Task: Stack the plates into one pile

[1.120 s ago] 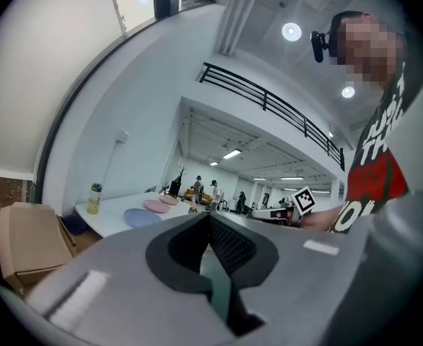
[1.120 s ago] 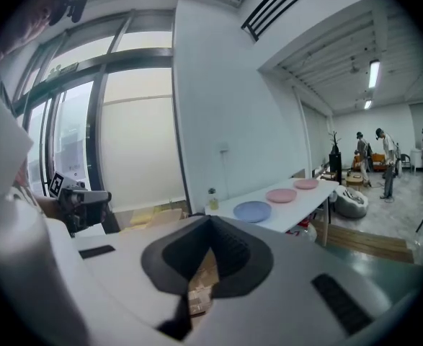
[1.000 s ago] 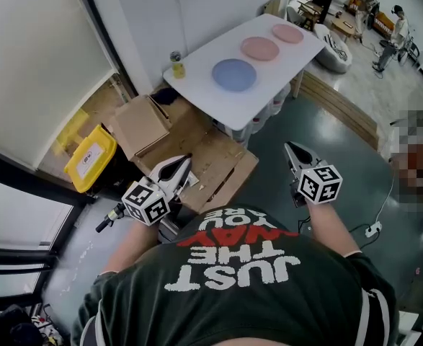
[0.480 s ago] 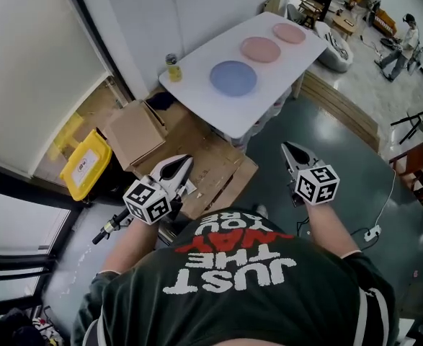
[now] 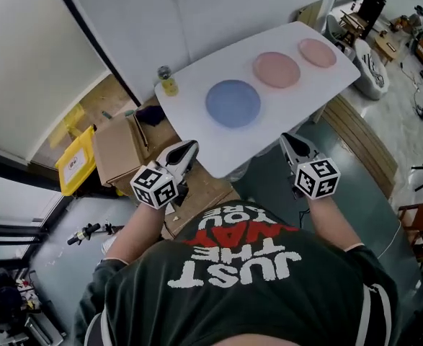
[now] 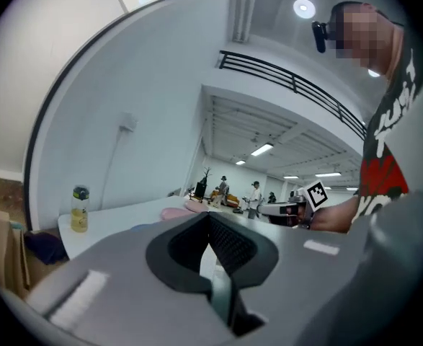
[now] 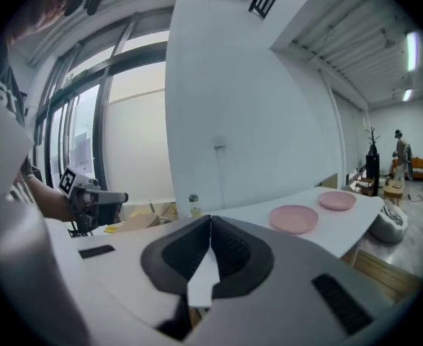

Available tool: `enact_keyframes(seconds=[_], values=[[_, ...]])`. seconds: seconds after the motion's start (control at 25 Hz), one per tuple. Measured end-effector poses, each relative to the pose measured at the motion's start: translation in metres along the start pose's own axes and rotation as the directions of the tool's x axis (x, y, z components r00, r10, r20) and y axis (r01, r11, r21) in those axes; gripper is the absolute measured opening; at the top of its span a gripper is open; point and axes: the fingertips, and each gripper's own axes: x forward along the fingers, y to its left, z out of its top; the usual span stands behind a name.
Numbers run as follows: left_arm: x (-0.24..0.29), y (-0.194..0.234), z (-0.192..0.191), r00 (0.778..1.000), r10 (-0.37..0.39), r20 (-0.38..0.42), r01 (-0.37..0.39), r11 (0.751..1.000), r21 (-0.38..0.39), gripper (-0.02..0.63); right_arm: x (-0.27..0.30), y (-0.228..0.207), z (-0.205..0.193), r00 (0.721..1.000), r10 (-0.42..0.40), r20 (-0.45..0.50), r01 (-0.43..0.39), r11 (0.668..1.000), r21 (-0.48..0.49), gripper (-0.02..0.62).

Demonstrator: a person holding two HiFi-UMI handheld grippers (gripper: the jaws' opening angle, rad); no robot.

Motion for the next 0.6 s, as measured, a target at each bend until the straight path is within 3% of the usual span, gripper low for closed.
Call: enact_keyframes(seconds=[0.08, 0.2, 0.4, 0.52, 0.6], values=[[0.043, 0.013, 0.012, 0.999, 0.045, 0.006, -0.045, 0.998, -0.033, 0.008, 0.022, -0.034, 0.021, 0.998, 0.058, -0.013, -0.059, 0.998, -0.018, 0.006], [0.089, 0.032, 0.025, 0.994, 0.106, -0.015, -0.106, 0.994, 0.01, 0.008, 0.047, -0.072, 0.047, 0.993, 0.116, -0.001, -0.116, 0.992, -0.04, 0.006], [0.131, 0.085, 0.009, 0.968, 0.23, -0.099, -0.23, 0.973, 0.009, 0.009, 0.082, -0.111, 0.055, 0.991, 0.13, 0.024, -0.129, 0.991, -0.037, 0.006], [0.141, 0.13, -0.028, 0.939, 0.281, -0.2, -0.289, 0.957, -0.011, 0.009, 0.101, -0.111, 0.053, 0.992, 0.128, 0.019, -0.128, 0.991, -0.045, 0.007], [0.144, 0.166, -0.065, 0.898, 0.331, -0.291, -0.353, 0.935, -0.026, 0.009, 0.106, -0.109, 0.054, 0.993, 0.117, 0.015, -0.116, 0.992, -0.055, 0.006]])
